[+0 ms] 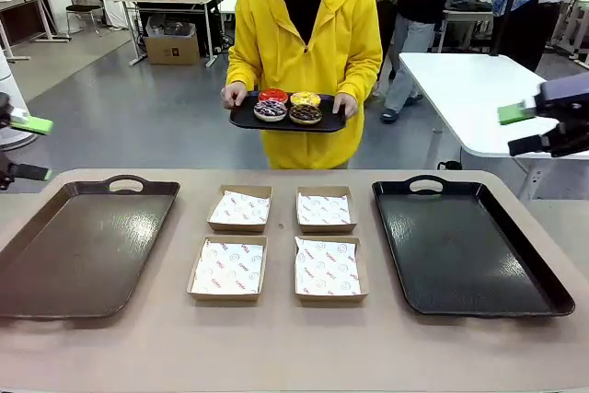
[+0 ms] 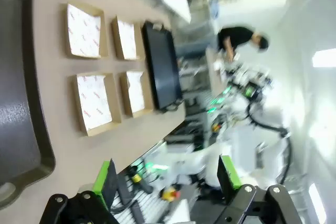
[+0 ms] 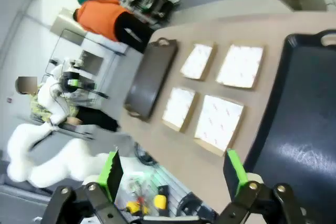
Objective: Individually package the donuts and arrange them on the tray.
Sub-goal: Pick up one Paper togo box.
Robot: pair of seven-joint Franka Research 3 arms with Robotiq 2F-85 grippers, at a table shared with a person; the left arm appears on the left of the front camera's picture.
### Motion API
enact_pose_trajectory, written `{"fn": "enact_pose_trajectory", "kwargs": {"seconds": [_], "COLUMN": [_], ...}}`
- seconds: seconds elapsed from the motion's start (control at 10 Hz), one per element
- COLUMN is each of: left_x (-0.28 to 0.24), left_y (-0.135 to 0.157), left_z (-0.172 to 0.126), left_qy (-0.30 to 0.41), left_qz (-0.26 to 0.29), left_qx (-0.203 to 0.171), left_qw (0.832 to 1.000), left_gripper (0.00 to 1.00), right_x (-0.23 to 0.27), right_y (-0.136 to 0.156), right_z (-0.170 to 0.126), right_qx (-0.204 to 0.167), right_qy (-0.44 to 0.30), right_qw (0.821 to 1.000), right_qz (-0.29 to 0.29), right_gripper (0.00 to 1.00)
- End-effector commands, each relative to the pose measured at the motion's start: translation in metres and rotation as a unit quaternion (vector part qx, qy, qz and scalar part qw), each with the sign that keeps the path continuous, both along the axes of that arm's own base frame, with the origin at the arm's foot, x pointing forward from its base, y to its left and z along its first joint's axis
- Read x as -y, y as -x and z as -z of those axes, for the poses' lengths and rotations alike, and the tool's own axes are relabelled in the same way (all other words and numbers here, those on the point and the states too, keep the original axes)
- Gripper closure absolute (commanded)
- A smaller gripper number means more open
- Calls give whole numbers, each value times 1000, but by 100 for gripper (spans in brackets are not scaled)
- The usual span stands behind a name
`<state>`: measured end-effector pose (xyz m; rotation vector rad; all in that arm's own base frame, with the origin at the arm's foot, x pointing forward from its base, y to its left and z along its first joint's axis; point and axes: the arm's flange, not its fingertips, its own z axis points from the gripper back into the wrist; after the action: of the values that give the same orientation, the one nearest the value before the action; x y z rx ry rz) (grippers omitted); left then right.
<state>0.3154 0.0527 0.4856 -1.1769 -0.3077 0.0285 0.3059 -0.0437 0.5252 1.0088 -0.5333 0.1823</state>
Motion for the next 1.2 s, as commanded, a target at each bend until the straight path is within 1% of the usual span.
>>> {"fn": "enact_pose_trajectory", "kwargs": {"seconds": [0.0,0.2,0.4,0.6,0.8,0.9,1.0,1.1], "left_x": [-29,-60,-88,-107,-120,-120,-114,-114], "left_y": [-2,3,12,25,36,38,31,31], "left_z": [27,48,69,80,83,81,84,84], "left_qy": [32,40,66,83,83,61,92,92], "left_qz": [-25,-22,-29,-48,-53,-42,-64,-64], "left_qx": [-30,-65,-79,-80,-86,-72,-91,-91], "left_qw": [999,997,994,992,991,995,990,990], "left_gripper": [0,0,0,0,0,0,0,0], "right_x": [-2,17,35,49,55,54,114,114], "right_y": [65,69,79,91,97,95,45,45], "right_z": [115,142,158,164,163,163,150,150], "right_qx": [-34,-72,-107,-120,-123,-122,-132,-132], "right_qy": [-67,-75,-99,-102,-101,-83,-114,-114], "right_qw": [997,993,988,987,987,989,984,984], "right_qz": [-32,-52,-55,-36,-20,-21,-22,-22], "right_gripper": [0,0,0,0,0,0,0,0]}}
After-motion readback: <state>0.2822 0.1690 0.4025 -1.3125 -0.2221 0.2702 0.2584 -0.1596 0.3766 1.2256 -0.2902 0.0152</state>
